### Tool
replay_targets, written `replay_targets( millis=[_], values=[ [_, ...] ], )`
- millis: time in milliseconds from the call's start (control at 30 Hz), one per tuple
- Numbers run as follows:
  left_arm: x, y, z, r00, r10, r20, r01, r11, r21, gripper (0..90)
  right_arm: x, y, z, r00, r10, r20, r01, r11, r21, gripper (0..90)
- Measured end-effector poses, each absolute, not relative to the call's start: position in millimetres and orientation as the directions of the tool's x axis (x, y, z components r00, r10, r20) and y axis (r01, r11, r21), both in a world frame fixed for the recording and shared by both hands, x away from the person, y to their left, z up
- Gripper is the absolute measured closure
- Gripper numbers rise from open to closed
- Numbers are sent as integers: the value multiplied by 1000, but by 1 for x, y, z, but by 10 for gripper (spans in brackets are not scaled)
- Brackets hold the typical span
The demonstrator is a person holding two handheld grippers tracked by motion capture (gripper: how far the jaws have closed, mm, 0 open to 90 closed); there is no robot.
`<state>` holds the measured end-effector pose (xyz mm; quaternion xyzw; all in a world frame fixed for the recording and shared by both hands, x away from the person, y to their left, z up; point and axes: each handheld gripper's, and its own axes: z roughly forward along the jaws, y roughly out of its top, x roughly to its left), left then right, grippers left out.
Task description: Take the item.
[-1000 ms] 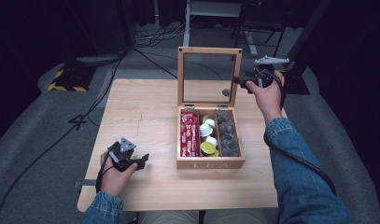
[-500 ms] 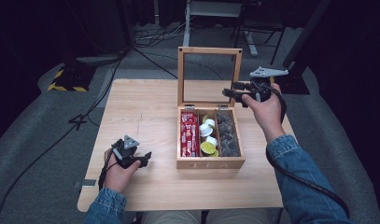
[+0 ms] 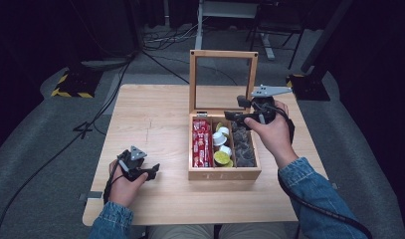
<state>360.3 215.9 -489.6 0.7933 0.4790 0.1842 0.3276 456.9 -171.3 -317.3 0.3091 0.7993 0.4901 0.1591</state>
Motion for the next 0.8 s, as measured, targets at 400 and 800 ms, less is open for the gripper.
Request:
replay_targets(
  millis=[400,800],
  values=[
    [351,223,-496,455,890,1,650,-333,683,243,452,-133,-353,-791,605,98,412,407,815,451],
    [348,228,-503,460,888,-15,641,-321,697,225,451,-100,-386,-822,566,63,410,512,755,470]
  ],
)
